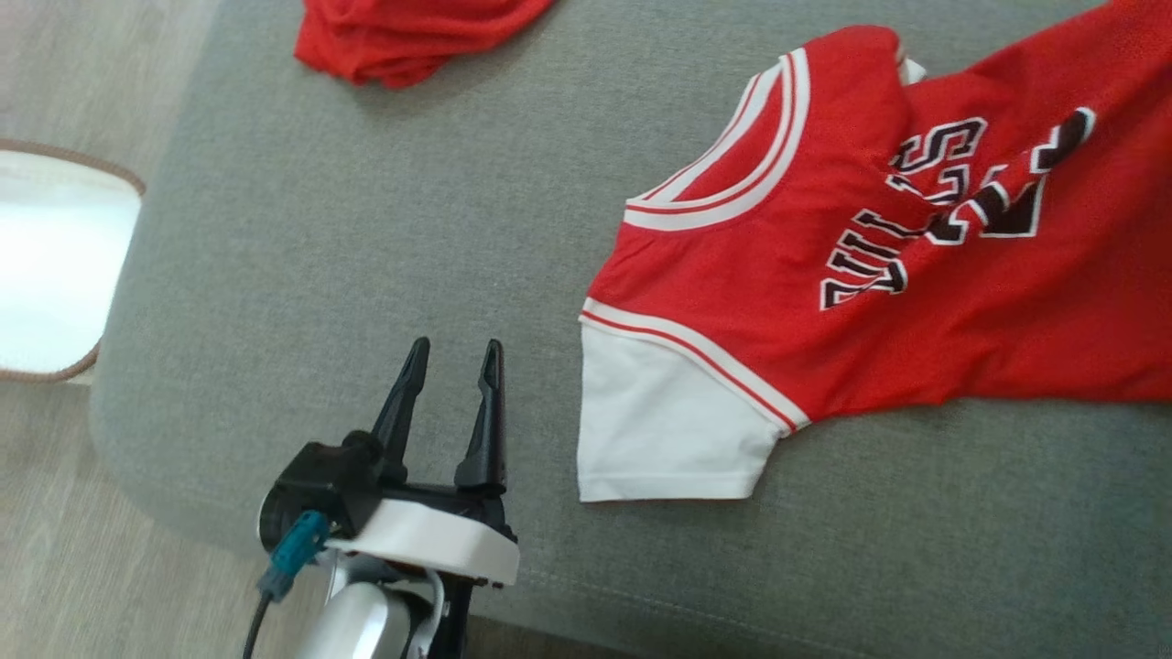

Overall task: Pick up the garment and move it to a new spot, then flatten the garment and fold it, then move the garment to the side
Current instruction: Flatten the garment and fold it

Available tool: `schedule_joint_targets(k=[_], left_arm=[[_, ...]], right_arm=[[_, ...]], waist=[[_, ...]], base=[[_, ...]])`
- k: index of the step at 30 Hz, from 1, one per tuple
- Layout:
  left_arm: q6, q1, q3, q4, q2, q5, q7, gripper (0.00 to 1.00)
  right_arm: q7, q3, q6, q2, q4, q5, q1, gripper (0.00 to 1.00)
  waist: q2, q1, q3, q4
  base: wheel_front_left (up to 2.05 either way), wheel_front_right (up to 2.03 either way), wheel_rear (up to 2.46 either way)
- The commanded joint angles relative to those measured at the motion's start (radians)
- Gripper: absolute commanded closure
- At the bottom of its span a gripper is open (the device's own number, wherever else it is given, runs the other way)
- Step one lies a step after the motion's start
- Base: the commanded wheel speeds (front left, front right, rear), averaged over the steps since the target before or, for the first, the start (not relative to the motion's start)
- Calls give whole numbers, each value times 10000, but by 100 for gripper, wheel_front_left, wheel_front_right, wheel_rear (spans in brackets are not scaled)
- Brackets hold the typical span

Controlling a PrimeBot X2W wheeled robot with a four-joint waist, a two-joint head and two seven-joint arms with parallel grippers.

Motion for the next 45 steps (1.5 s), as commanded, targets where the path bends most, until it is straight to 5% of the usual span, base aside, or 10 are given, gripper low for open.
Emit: schedule_joint_targets(k=[1,5,9,18,31,37,45], left_arm=[[-66,-232,334,-268,-12,130,-120,0],[-153,-236,362,-261,-72,188,-120,0],[-217,-252,409,-244,-118,234,-120,0],[-272,-367,684,-360,-219,314,-120,0],[-457,-845,1829,295,-266,584,-120,0],[-512,-418,2361,625,-291,558,-120,0],[-565,507,2615,992,-380,526,-120,0]], right_arm=[[-211,-252,65,-53,-279,-422,-390,100],[-879,-1412,65,134,-435,-1517,-519,94],[-1468,-2481,65,530,-595,-2477,-466,0],[-2381,-3332,65,1609,-391,-3476,-346,0],[-4672,-1319,65,3125,836,-1965,615,0],[-4813,-293,65,3539,110,-654,1852,0],[-4821,1103,65,3723,-2639,909,4972,0]], waist=[[0,-1,47,129],[0,-1,121,311],[0,-1,155,374],[0,-1,-52,-195],[0,-1,-1614,-2349],[0,-1,-2347,-2940],[0,-1,-3137,-3152]], base=[[0,0,0],[0,0,0],[0,0,0],[0,0,0],[0,0,0],[0,0,0],[0,0,0]])
